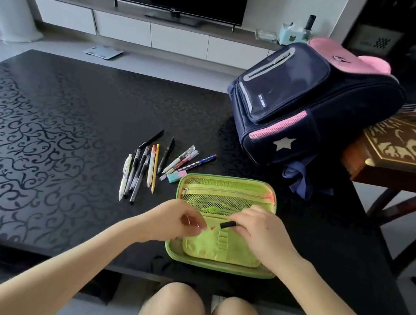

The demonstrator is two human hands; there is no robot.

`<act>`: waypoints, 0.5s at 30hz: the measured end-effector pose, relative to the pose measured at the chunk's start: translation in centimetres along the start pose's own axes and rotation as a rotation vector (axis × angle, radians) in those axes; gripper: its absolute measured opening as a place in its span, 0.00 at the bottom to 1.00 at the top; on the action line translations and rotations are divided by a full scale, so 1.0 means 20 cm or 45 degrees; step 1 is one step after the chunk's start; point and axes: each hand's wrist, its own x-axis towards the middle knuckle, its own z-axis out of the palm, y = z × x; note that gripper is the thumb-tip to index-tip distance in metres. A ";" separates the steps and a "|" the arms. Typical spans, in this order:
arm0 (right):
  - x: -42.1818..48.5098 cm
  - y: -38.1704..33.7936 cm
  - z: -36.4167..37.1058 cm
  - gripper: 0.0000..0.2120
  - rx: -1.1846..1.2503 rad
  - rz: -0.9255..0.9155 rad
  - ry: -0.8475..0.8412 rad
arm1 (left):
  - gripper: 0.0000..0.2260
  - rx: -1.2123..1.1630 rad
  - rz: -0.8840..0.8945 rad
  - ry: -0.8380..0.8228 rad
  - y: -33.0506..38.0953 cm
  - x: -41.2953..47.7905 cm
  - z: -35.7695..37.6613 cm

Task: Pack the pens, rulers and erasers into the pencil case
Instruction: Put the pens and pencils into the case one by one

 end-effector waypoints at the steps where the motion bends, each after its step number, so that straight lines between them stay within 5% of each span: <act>1: -0.01 0.02 0.00 0.11 0.037 0.030 -0.009 | 0.06 0.061 0.008 0.008 0.01 0.01 0.00; 11: -0.08 0.02 0.08 0.11 0.210 0.278 0.015 | 0.13 0.645 0.164 0.262 -0.01 0.02 0.01; 13: -0.12 0.06 0.05 0.09 0.318 0.428 0.038 | 0.14 0.528 0.040 0.544 -0.05 0.01 0.00; 15: -0.13 0.03 0.02 0.11 0.652 0.533 0.062 | 0.16 0.185 -0.145 0.591 0.01 0.02 0.01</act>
